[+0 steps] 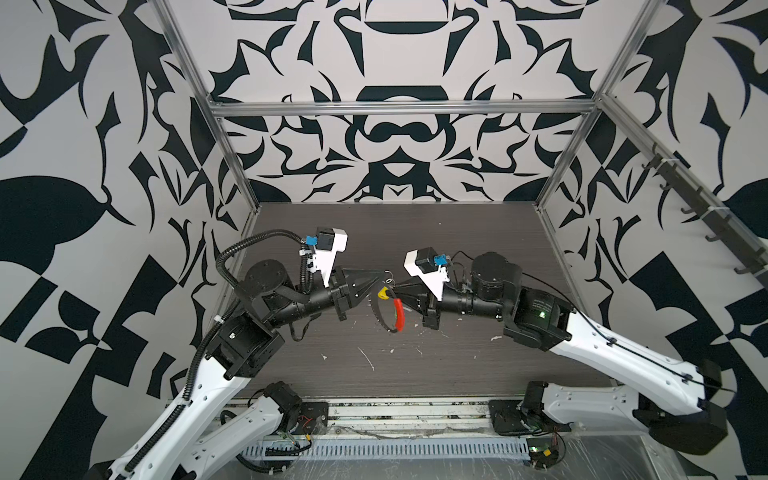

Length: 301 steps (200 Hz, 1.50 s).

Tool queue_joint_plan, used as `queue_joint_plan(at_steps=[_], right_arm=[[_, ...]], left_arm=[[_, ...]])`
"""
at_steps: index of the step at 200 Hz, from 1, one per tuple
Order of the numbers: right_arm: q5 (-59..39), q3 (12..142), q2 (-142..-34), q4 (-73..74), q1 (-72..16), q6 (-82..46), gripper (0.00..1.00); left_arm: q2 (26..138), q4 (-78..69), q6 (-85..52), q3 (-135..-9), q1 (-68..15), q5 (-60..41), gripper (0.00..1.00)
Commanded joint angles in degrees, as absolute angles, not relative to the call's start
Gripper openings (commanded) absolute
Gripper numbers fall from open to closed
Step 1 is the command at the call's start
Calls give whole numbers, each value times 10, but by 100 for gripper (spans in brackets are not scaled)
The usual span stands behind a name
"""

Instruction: Remove the keys from the keyring

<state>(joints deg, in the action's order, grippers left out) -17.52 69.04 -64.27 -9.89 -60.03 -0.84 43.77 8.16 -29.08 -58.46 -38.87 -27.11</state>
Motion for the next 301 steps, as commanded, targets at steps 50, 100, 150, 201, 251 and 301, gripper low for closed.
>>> queue_joint_plan(at_steps=[50, 100, 150, 201, 251, 301], right_arm=[[-180, 715, -666, -50, -626, 7, 0], [-176, 692, -641, -59, -627, 0, 0], [-181, 651, -581, -75, -627, -24, 0], [-103, 589, -520, -108, -627, -66, 0], [-18, 460, -498, -88, -598, -172, 0], [-107, 327, -570, -20, -446, -299, 0]], left_arm=[[433, 44, -309, -557, -404, -185, 0], [419, 48, -291, -546, -404, -185, 0], [403, 66, -267, -537, -404, -145, 0], [375, 92, -255, -514, -404, -81, 0], [345, 95, -258, -478, -404, -52, 0], [337, 94, -266, -459, -404, -52, 0]])
